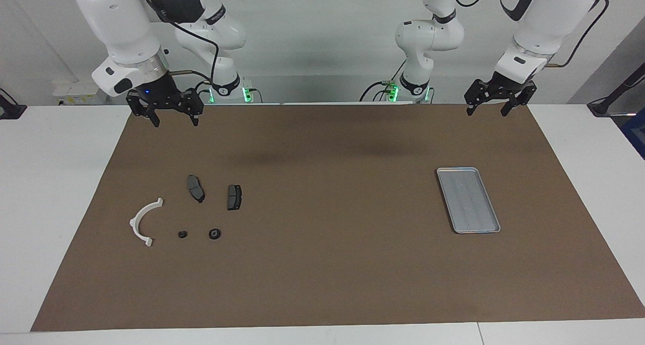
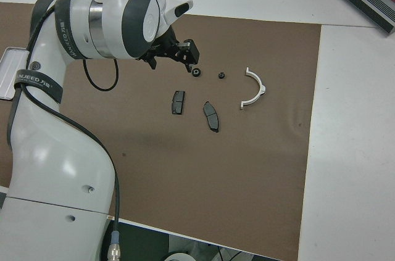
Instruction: Place bearing gear from tray to pile
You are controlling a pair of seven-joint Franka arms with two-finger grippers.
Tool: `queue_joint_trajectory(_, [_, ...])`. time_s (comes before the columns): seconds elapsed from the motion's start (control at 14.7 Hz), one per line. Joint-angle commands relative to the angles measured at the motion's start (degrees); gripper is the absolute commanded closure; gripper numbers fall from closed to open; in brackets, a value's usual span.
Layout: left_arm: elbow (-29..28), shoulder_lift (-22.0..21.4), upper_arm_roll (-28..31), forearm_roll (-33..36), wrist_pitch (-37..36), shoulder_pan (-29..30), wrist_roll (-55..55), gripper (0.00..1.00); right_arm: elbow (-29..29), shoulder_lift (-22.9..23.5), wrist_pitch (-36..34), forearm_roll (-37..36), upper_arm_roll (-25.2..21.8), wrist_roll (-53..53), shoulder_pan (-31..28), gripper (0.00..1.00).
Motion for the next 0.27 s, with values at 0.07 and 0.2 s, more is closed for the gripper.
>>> queue_joint_trajectory(0.07, [0.17,-0.15,0.03,-0.78,-0.33,0.18,0.52,0.0,-0.52,-0.56,0.98,-0.06,-0.17,-1.29,-0.1,0.0])
queue_joint_trajectory(0.2, [0.17,-0.15,0.03,-0.78,-0.41,0.18,0.52,0.0,-0.7,-0.56,0.98,-0.15,-0.09,-1.38,-0.54,0.0])
